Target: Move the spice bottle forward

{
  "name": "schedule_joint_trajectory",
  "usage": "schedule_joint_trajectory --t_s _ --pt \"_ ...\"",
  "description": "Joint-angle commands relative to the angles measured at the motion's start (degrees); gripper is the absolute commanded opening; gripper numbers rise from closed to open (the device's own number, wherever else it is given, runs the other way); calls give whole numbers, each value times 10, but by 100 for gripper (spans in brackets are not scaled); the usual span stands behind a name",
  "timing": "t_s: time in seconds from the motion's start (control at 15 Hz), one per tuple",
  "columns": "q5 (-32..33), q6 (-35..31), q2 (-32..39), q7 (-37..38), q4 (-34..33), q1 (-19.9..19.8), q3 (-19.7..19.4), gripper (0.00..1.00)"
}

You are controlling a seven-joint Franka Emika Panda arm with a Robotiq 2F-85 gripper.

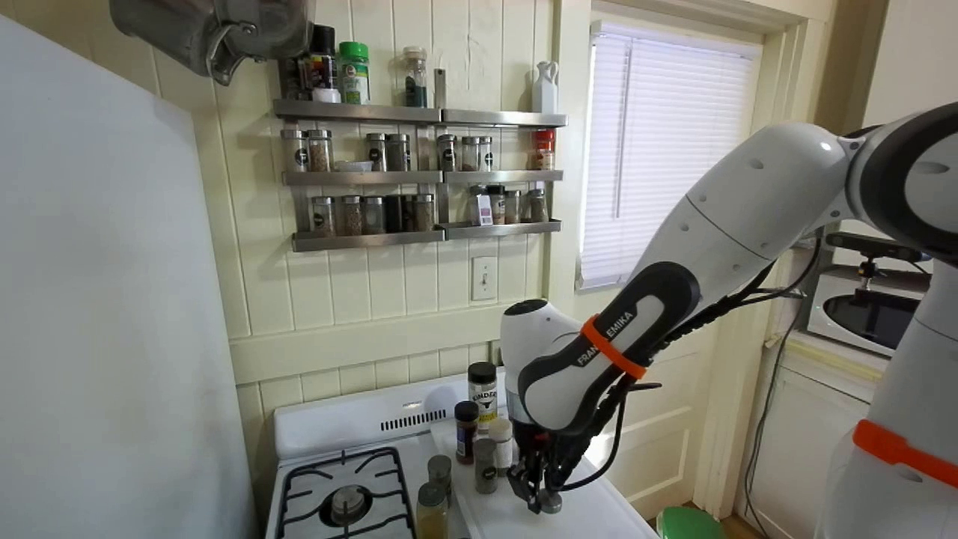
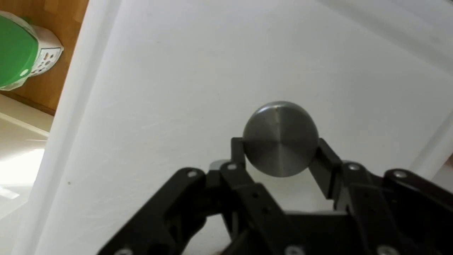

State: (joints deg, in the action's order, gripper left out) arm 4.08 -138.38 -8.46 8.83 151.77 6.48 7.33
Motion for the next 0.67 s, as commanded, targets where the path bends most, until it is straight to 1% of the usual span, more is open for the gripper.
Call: schedule_joint_trajectory --t_s 0.0,0.13,0.2,0.27,0.33,0.4,0.47,0.53,0.6 --pt "18 -20 29 -7 0 -9 -4 24" --pt "34 -22 41 -2 -5 -13 -5 24" --pt "41 -20 44 1 -8 -14 -6 28" --pt "46 -16 45 2 -11 -15 -6 53" --pt "52 -11 43 3 -14 -15 -6 74" --pt "56 -5 41 4 -16 -15 -6 78" --pt "55 3 34 3 -18 -13 -4 78" --pt "56 10 26 4 -20 -10 -2 83" --pt "47 14 18 -5 -21 -7 -1 92"
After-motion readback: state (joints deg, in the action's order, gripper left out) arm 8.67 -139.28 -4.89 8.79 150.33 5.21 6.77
